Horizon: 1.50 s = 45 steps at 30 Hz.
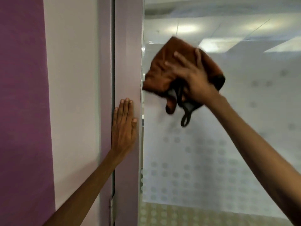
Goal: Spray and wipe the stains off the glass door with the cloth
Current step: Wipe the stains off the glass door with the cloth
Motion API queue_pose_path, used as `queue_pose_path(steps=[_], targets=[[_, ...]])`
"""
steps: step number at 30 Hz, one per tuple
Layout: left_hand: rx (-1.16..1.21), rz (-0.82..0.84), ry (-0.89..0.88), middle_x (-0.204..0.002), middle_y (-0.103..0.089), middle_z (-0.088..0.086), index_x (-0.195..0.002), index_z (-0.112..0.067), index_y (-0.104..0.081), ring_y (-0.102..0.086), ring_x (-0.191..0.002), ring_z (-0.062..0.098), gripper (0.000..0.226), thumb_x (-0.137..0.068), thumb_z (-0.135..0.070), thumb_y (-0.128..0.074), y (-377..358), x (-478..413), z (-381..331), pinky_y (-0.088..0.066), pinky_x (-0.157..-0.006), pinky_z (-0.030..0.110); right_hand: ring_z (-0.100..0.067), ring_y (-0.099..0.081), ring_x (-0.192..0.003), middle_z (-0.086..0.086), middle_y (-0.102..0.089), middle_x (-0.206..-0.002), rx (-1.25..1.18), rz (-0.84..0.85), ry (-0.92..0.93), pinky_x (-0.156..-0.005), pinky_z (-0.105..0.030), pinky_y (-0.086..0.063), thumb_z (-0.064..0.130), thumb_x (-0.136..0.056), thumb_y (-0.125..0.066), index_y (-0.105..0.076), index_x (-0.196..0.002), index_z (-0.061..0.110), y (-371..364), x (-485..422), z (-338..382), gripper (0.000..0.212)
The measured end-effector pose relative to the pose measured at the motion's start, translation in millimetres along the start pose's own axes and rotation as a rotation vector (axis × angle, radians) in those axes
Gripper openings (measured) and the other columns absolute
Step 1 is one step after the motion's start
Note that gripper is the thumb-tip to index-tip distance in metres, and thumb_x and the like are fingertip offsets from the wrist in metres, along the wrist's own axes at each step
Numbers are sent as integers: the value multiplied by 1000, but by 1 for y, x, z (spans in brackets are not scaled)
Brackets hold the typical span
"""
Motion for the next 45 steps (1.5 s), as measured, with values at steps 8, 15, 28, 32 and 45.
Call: queue_pose_path(steps=[8,15,28,32,45], targets=[[6,-24,1,-164,-20,11,-155,-2,-21,-13,-155,22,55,-104,-19,-26,3,-1,-4,-6,-127,39,-30,-32,-147,-9,-49,-150,-19,-59,-16,-121,-62,-2,26,-92,-37,-57,-138,18,-24,21,11,50],[3,-28,-10,-164,-15,9,-155,-1,-17,-13,-154,23,55,-104,-22,-25,3,0,-1,-5,-127,39,-21,-34,-147,-7,-34,-159,-715,267,-77,-120,-44,-29,1,-103,-46,-32,-152,12,-104,201,123,52],[50,-17,9,-163,-21,15,-154,1,-22,-15,-154,24,54,-104,-16,-28,6,0,-13,-5,-127,37,-29,-40,-143,-8,-56,-144,-255,163,34,-124,-40,4,20,-88,-47,-64,-130,10,-30,82,41,47],[91,8,-16,-165,-15,11,-156,-3,-18,-10,-155,23,55,-104,-18,-26,-4,-4,-41,-2,-127,38,-25,-36,-146,1,-58,-142,1,-74,-118,-120,-58,3,19,-85,-42,-65,-129,17,6,56,-22,49],[-37,2,7,-166,-13,13,-157,-4,-14,-6,-155,27,55,-106,-24,-20,-30,-39,-99,-5,-126,50,-20,-31,-149,5,-49,-150,29,-203,-261,-121,-60,-1,11,-86,-59,-59,-133,20,4,201,-41,48]])
Point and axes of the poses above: each hand's wrist, its own x-axis away from the middle knuckle, its own y-axis out of the back of the hand, z = x × y, the point moved 4 cm from there along -x, towards the middle knuckle
